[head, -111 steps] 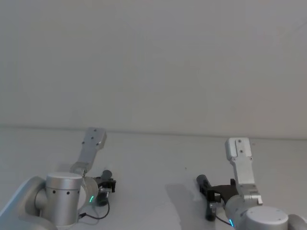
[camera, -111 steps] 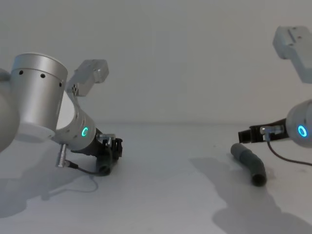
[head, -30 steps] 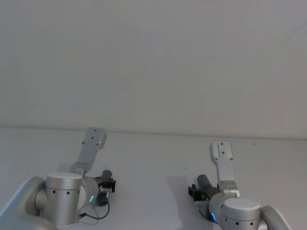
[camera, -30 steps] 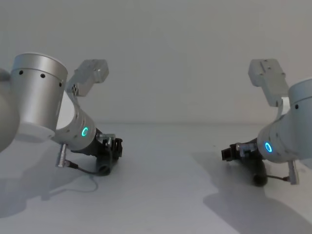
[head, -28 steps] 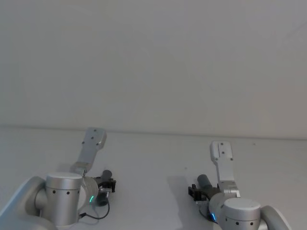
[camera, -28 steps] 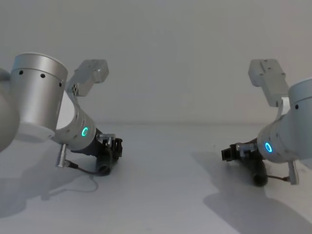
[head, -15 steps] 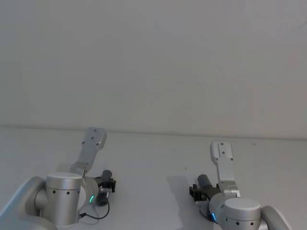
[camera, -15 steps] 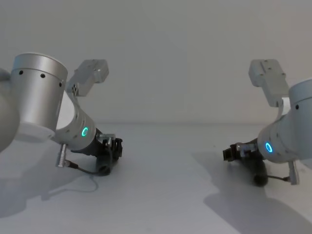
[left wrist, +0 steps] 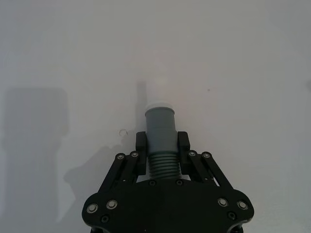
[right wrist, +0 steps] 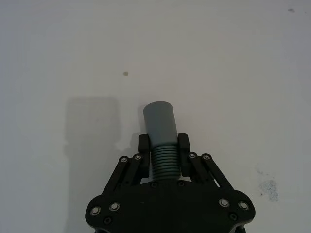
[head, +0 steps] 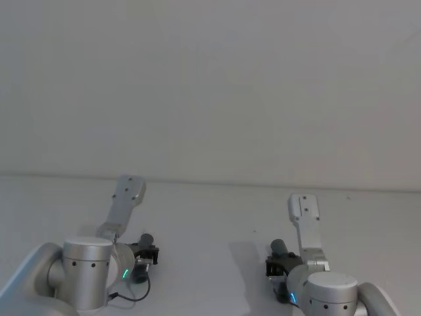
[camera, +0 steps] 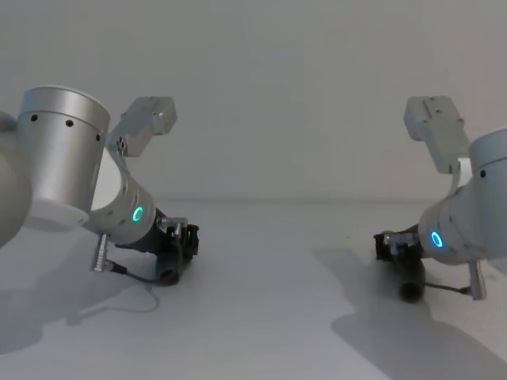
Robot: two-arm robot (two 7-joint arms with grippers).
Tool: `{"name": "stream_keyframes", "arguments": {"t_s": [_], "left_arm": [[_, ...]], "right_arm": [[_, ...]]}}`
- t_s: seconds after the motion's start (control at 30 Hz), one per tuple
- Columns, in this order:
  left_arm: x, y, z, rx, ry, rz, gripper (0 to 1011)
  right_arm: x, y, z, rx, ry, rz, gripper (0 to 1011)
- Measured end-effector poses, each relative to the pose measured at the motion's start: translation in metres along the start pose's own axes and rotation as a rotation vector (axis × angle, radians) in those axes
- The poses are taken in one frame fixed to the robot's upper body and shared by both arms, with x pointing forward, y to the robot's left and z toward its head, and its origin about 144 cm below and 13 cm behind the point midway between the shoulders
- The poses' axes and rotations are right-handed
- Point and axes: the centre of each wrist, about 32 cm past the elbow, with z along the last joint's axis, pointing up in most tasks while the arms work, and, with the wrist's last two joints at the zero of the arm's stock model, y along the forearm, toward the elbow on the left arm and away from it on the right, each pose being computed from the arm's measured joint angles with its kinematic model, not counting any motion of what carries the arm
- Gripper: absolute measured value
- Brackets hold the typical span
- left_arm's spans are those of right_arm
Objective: Use both hands to pick up one end of the pipe from the table, align the ends, and insert them.
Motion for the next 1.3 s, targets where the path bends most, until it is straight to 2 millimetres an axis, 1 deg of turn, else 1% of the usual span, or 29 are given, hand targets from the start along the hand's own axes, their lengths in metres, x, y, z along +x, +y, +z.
{"name": "stream_keyframes", "arguments": {"t_s": [0.17,0.97,1.3], "left_arm": [[0.0001,0.0000,0.0000,0.000,0.000,0.000,336],[0.0000,0.0000,0.0000,0.000,0.000,0.000,336],[-0.0001,0.0000,0.0001,0.000,0.000,0.000,336]], "right_arm": [[0.0000,0.0000,0.0000,0.000,0.000,0.000,294],[0.0000,0.0000,-0.0002,-0.001,0.000,0.001,292],[0.0065,-0.0040,-0.0021,0.056,0.009,0.034,292]]}}
